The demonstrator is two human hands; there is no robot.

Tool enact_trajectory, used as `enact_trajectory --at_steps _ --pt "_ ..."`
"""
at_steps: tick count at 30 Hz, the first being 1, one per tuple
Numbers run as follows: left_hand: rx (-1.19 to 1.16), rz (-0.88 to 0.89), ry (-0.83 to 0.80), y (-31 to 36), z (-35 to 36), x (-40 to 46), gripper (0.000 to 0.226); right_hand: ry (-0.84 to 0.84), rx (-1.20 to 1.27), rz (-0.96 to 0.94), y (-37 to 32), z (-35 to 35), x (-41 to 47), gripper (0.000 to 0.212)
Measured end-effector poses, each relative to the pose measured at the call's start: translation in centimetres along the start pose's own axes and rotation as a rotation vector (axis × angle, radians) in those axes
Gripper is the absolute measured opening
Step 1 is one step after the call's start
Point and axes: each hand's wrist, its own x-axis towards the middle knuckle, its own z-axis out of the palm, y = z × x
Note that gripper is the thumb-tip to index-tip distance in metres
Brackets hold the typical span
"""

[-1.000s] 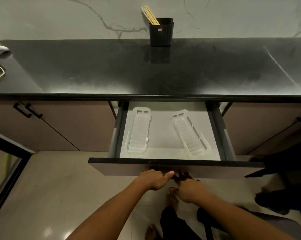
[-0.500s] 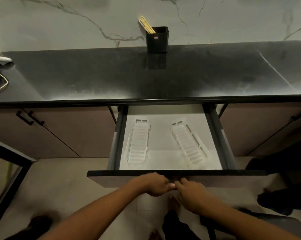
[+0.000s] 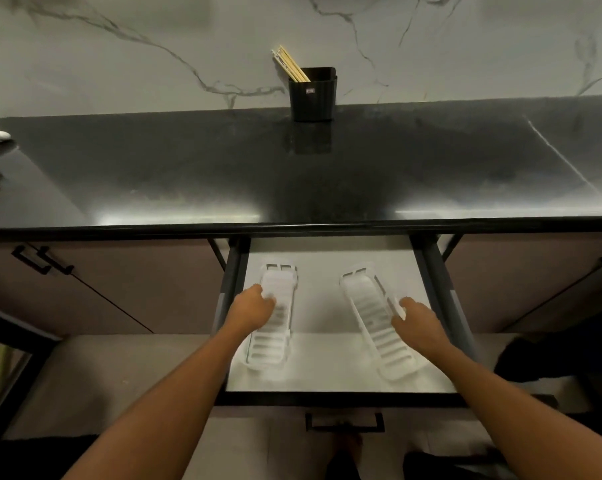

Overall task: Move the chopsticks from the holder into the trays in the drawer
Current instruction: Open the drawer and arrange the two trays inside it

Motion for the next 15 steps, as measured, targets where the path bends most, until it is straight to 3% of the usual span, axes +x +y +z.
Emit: enact_trajectory --at_steps 8,15 --pt "0.061 -0.195 0.004 -2.5 2.9 3.4 0.032 -0.16 0.06 0.187 3.1 2.5 2.9 0.031" --pt "0.027 -0.256 0.096 -3.6 3.7 3.9 0.036 -0.141 -0.007 0.238 3.4 3.3 3.1 0.03"
